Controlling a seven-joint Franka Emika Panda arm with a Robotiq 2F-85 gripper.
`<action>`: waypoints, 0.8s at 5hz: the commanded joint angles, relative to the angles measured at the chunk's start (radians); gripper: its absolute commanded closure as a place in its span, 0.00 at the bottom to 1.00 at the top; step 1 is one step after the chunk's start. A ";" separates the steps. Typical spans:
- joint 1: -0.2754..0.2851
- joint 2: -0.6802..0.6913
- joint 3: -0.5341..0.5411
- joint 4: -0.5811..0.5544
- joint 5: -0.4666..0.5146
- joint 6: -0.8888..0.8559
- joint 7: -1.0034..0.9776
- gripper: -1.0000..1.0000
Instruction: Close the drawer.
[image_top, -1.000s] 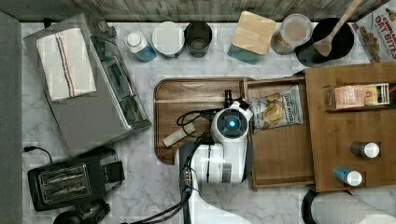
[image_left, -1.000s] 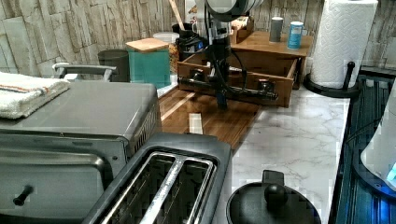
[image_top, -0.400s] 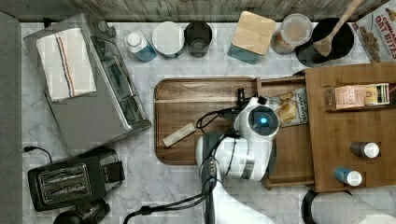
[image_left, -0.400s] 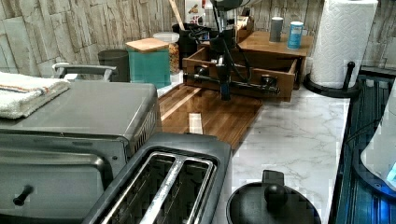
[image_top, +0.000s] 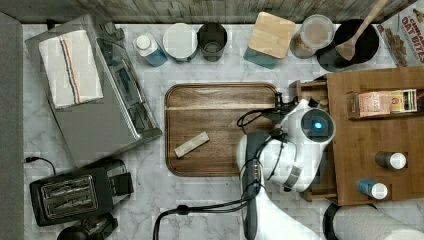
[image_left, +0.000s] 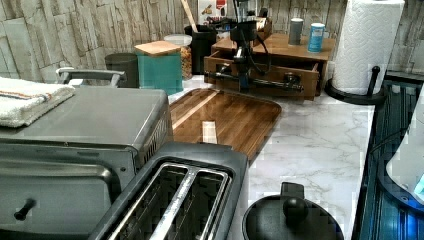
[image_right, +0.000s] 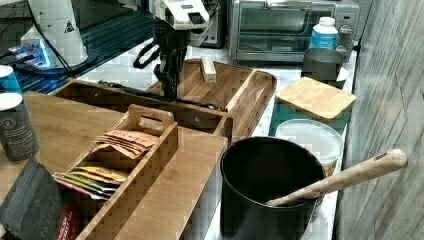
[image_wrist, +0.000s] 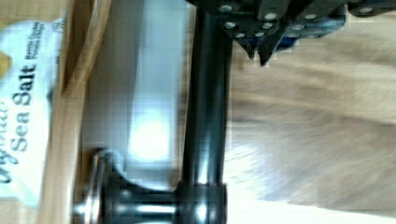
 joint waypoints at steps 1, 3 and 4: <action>-0.129 0.131 -0.169 0.278 -0.027 0.157 -0.023 1.00; -0.094 0.167 -0.246 0.360 -0.121 0.035 0.032 1.00; -0.154 0.162 -0.182 0.361 -0.158 0.033 0.056 1.00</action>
